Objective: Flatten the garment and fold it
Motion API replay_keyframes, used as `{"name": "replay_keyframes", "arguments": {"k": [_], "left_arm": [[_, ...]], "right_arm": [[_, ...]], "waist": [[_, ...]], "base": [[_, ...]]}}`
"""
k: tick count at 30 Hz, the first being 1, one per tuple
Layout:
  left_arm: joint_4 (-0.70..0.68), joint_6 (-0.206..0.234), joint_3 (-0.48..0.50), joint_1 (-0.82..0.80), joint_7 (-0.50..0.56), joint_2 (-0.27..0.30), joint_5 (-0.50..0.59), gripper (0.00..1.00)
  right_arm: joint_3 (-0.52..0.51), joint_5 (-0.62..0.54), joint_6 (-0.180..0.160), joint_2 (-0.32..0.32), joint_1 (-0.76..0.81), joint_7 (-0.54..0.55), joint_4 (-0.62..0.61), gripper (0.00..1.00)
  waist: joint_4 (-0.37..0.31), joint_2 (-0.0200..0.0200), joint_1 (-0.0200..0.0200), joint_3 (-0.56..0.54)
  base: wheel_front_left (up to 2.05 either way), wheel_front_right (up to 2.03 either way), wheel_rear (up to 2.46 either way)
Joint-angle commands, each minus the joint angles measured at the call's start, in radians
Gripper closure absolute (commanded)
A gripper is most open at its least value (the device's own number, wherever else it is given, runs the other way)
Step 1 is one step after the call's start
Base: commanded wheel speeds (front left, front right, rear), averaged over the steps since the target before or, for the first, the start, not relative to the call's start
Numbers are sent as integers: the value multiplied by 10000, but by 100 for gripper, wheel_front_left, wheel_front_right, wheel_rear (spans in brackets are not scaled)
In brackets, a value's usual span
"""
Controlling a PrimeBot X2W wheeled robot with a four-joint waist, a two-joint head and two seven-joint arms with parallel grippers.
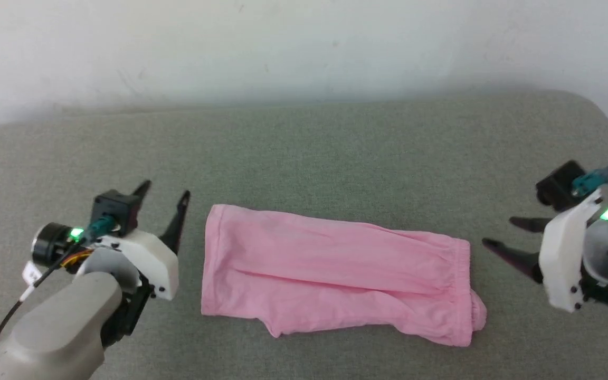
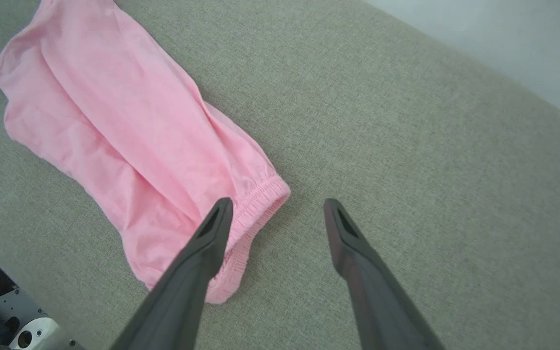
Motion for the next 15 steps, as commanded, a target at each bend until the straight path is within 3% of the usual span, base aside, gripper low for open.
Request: {"name": "replay_keyframes", "arguments": {"k": [1, 8, 12, 15], "left_arm": [[-175, 268, 229, 269, -74, 58, 87, 0], [-2814, 3018, 3445, 2486, -107, 27, 3105, 0], [-3959, 3730, 5168, 4139, -108, -556, 4231, 0], [-4643, 3884, 6244, 5208, -109, -1150, 5039, 0]], "right_arm": [[-103, -33, -21, -19, 118, 53, -114, 0], [-1192, 56, -21, -234, 409, 1407, -362, 0], [-1473, 60, -21, 39, 535, 2386, -1, 0], [-1583, 67, -21, 357, 708, 2958, 338, 0]], "waist": [[122, 0, 1, -98], [409, 0, 1, -17], [568, 0, 1, 30], [701, 0, 1, 95]], "base": [[0, 0, 0], [0, 0, 0], [0, 0, 0], [0, 0, 0]]}}
